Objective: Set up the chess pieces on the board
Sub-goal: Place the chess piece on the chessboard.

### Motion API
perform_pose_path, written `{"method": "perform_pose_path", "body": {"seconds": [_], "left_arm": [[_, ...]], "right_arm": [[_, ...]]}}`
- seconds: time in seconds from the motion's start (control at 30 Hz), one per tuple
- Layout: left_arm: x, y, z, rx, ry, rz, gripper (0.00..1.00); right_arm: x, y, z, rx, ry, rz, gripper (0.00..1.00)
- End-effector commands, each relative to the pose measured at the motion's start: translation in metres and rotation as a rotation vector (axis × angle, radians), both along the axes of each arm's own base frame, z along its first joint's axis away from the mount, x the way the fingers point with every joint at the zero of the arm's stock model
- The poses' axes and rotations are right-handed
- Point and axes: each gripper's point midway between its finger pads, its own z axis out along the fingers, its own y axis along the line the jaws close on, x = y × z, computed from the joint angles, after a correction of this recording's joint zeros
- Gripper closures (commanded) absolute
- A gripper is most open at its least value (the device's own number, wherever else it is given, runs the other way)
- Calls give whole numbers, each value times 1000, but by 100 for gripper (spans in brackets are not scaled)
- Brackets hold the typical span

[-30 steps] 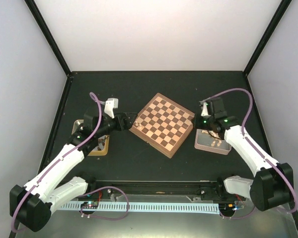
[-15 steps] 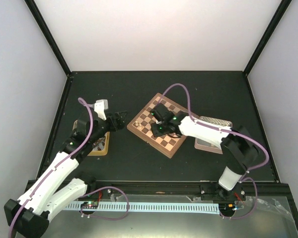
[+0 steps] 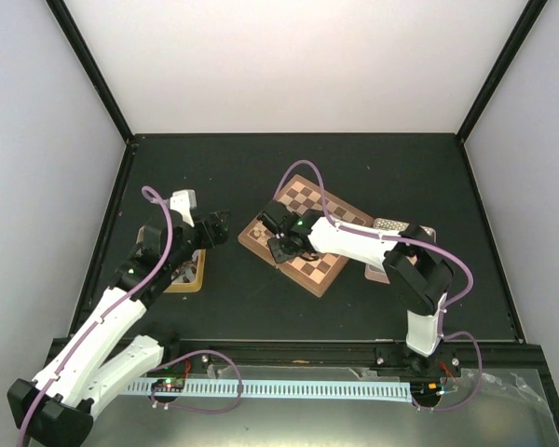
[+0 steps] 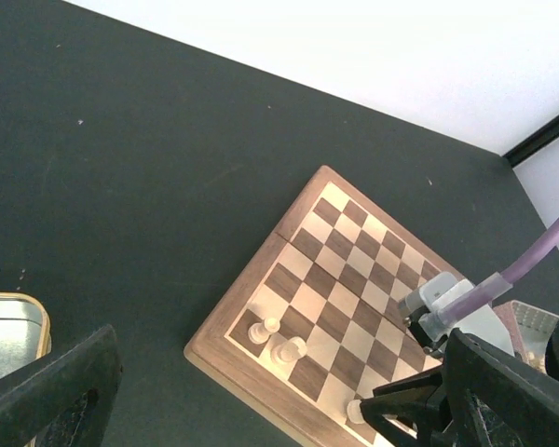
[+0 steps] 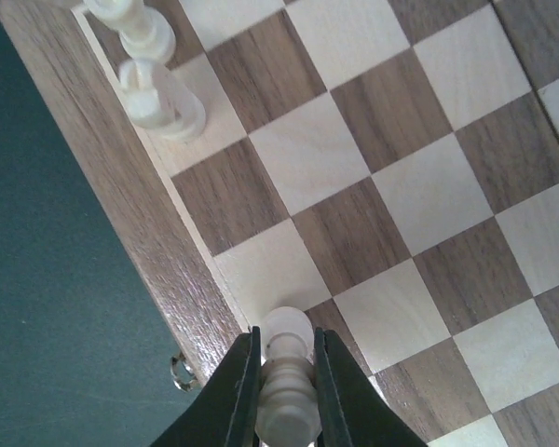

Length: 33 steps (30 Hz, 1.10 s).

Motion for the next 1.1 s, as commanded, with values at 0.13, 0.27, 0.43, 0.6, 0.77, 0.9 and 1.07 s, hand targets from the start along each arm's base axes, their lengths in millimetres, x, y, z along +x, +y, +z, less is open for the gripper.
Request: {"method": "perform_pose_path", "body": {"seconds": [0.13, 0.27, 0.43, 0.6, 0.77, 0.9, 1.07], "left_arm": [[0, 8, 6, 17, -13, 23, 4], [0, 8, 10, 12, -22, 22, 5], [-1, 10, 12, 7, -27, 26, 5], [-3, 11, 11, 11, -24, 27, 7], [-3, 10, 10, 7, -20, 25, 8], [-2, 8, 9, -3, -14, 18, 12], [0, 6, 8, -8, -5, 10, 15]], "right_arm": [[3, 4, 4, -8, -9, -6, 69], [5, 8, 16, 33, -15, -39, 63], [8, 3, 18, 29, -20, -111, 65], [3, -7, 5, -29, 11, -128, 69], [-3, -5, -1, -26, 43, -104, 72], [-3, 0, -5, -32, 59, -82, 82], [2, 4, -4, -24, 42, -75, 88]]}}
